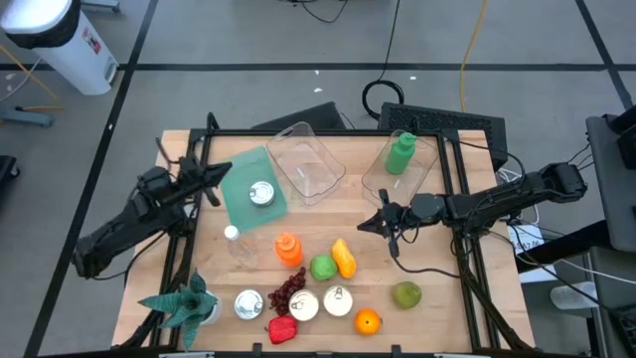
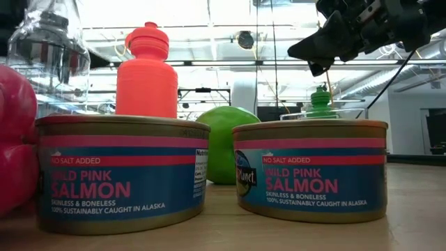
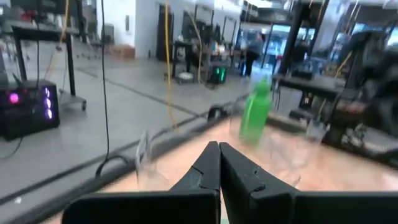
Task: Pick & Place Food Item
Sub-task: Put the mango into the left transparent bin
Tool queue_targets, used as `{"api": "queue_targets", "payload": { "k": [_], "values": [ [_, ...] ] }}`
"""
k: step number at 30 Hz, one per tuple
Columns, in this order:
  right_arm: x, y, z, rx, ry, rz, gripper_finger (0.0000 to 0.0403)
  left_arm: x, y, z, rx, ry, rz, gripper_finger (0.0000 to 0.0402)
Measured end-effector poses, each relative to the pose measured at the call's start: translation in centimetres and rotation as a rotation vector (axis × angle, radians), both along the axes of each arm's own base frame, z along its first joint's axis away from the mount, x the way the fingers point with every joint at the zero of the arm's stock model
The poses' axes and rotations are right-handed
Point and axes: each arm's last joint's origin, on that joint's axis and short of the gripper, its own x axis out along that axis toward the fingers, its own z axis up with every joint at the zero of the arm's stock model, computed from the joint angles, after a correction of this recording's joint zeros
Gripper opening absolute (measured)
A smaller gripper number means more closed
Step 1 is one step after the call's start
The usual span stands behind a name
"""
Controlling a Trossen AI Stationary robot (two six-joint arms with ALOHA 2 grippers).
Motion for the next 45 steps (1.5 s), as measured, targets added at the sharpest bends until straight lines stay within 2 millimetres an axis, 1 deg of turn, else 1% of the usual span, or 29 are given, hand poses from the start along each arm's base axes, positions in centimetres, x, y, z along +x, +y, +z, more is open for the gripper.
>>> {"api": "queue_targets", "payload": {
  "k": [4, 7, 10, 12, 15, 17, 20, 24, 27, 30, 34, 37, 42, 45],
  "values": [
    [0.0, 0.0, 0.0, -0.001, -0.001, 0.000, 0.0000, 0.3, 0.2, -0.7, 0.008, 0.001, 0.005, 0.0001],
    [0.0, 0.0, 0.0, 0.003, 0.000, -0.002, 0.0000, 0.5, 0.4, -2.1, -0.024, 0.047, 0.015, 0.0000],
    [0.0, 0.0, 0.0, 0.037, 0.008, -0.009, 0.0000, 0.5, 0.6, -2.5, -0.020, 0.053, 0.060, 0.0000],
    [0.0, 0.0, -0.1, 0.056, 0.013, -0.017, 0.0000, 0.7, 0.7, -3.2, -0.032, 0.078, 0.072, 0.0000],
    [0.0, -0.1, -0.1, 0.093, 0.023, -0.076, 0.0000, 0.7, 0.7, -3.6, -0.031, 0.081, 0.073, 0.0000],
    [-0.1, -0.3, -0.5, 0.153, 0.079, -0.146, 0.0000, 0.8, 0.7, -3.6, -0.032, 0.080, 0.046, 0.0001],
    [-0.2, -0.4, -0.8, 0.181, 0.228, -0.257, 0.0000, 0.8, 0.6, -3.5, -0.026, 0.070, 0.022, 0.0007],
    [0.6, 0.9, -0.5, 0.219, 0.347, -0.260, 0.0000, 0.8, 0.6, -3.5, -0.028, 0.073, 0.023, 0.0013],
    [1.6, 2.2, 0.3, 0.206, 0.344, -0.263, 0.0000, 0.8, 0.6, -3.5, -0.023, 0.071, 0.023, 0.0014],
    [2.2, 3.6, 0.2, 0.176, 0.345, -0.200, 0.0000, 0.8, 0.6, -3.5, -0.022, 0.069, 0.024, 0.0014],
    [2.9, 5.8, -0.6, 0.191, 0.334, -0.064, 0.0000, 0.8, 0.6, -3.5, -0.021, 0.068, 0.024, 0.0014],
    [3.5, 7.1, -1.7, 0.196, 0.334, -0.013, 0.0000, 0.8, 0.6, -3.5, -0.020, 0.066, 0.024, 0.0014],
    [4.8, 7.9, -4.0, 0.219, 0.358, 0.001, 0.0000, 0.8, 0.6, -3.4, -0.020, 0.066, 0.025, 0.0014],
    [5.4, 8.1, -4.6, 0.249, 0.336, -0.005, 0.0000, 0.8, 0.6, -3.5, -0.020, 0.066, 0.024, 0.0015]
  ]
}}
